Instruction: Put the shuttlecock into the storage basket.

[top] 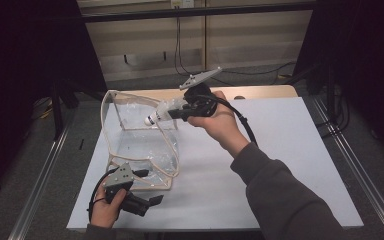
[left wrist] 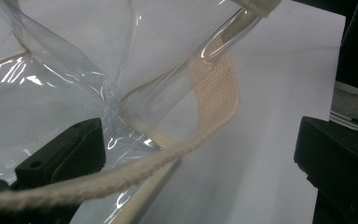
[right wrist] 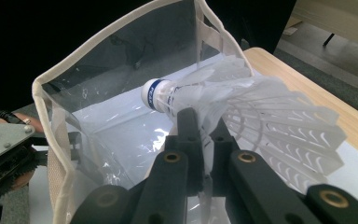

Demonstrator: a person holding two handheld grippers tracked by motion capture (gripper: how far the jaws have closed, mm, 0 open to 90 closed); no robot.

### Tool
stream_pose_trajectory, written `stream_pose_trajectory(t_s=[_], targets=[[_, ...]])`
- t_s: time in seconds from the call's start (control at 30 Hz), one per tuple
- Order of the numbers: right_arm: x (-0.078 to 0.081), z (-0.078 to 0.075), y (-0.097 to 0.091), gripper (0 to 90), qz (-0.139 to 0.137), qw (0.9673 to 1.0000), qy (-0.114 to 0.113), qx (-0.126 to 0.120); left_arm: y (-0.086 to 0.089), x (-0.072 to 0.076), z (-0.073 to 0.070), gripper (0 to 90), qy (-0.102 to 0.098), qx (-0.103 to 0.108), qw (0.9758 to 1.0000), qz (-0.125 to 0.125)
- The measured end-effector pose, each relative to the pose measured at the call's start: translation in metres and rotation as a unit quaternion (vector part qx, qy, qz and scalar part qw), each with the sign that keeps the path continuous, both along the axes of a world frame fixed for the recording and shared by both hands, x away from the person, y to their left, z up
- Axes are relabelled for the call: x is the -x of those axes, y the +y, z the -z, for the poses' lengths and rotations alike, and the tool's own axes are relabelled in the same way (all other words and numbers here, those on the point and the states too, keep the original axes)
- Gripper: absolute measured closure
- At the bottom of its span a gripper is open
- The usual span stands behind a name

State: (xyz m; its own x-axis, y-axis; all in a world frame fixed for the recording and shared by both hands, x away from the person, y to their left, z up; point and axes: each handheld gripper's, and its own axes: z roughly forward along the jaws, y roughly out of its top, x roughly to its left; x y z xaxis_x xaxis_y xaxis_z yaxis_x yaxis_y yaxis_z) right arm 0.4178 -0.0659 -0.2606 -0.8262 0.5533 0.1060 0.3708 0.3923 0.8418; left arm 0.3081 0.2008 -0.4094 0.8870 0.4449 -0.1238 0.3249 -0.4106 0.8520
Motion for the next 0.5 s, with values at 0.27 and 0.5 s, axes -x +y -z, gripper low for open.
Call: stream_pose_trajectory(t_s=[0.27, 0.5], targets=[[-0.004, 0.001, 0.013, 88.4, -0.004, 1.0000, 0.001, 0.002, 0.000, 0.000, 0.000, 1.9, 0.000, 0.003, 1.0000, 0.000], [-0.005, 0.002, 0.023, 88.4, -0.008, 1.0000, -0.001, 0.005, 0.000, 0.000, 0.000, 2.0, 0.000, 0.002, 1.0000, 0.001]])
